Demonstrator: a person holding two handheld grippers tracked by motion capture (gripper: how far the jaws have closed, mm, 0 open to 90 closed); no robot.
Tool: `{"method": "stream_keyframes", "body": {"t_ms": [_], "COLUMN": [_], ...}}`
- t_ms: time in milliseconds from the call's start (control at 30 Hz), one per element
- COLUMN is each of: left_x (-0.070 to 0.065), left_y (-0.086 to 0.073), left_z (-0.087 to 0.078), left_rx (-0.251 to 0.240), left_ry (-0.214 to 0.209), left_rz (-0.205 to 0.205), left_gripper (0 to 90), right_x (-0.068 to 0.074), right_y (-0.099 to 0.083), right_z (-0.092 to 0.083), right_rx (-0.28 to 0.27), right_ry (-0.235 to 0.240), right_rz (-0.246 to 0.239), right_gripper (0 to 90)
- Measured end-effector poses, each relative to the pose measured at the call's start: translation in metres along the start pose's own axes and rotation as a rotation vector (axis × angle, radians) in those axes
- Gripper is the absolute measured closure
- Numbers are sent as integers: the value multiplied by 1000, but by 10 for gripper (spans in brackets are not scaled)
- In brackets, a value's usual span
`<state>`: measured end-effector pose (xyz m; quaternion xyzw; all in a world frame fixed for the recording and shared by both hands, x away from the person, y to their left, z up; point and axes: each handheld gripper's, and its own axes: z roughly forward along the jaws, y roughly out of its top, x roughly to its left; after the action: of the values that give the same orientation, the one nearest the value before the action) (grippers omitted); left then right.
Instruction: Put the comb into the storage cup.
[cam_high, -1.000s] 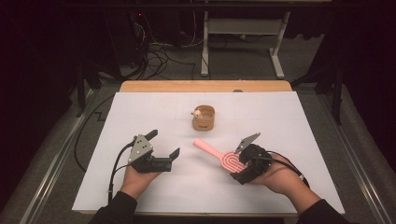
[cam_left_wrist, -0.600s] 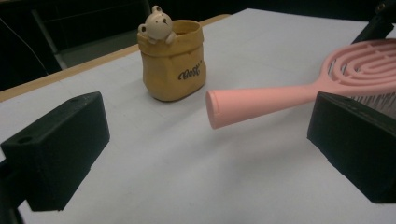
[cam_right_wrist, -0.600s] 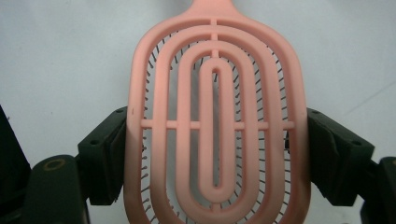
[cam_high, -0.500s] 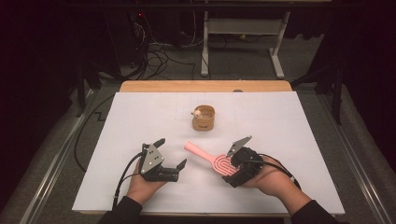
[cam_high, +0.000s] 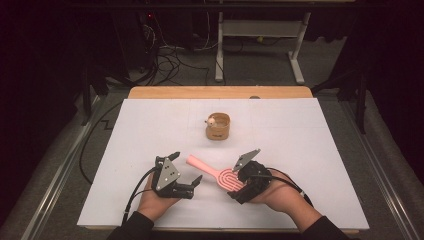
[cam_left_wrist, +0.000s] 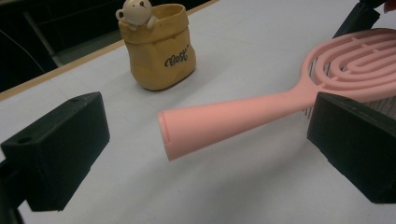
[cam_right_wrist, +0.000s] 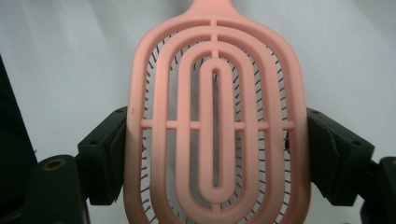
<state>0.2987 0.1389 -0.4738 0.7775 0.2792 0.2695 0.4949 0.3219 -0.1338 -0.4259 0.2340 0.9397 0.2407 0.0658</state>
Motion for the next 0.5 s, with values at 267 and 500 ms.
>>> {"method": "stream_keyframes", "body": {"t_ms": [267, 500], "left_x": [-5, -7], "left_y": [2, 2], "left_z": [1, 2], "left_rx": [25, 56], "left_ry": [20, 32], "left_rz": [57, 93], "left_gripper": [0, 0], "right_x": [5, 9], "right_y": [10, 21], "right_z": [1, 2], "right_rx": [19, 38], "right_ry": [8, 15], "right_rz": [-30, -54], "right_gripper": [199, 199]}}
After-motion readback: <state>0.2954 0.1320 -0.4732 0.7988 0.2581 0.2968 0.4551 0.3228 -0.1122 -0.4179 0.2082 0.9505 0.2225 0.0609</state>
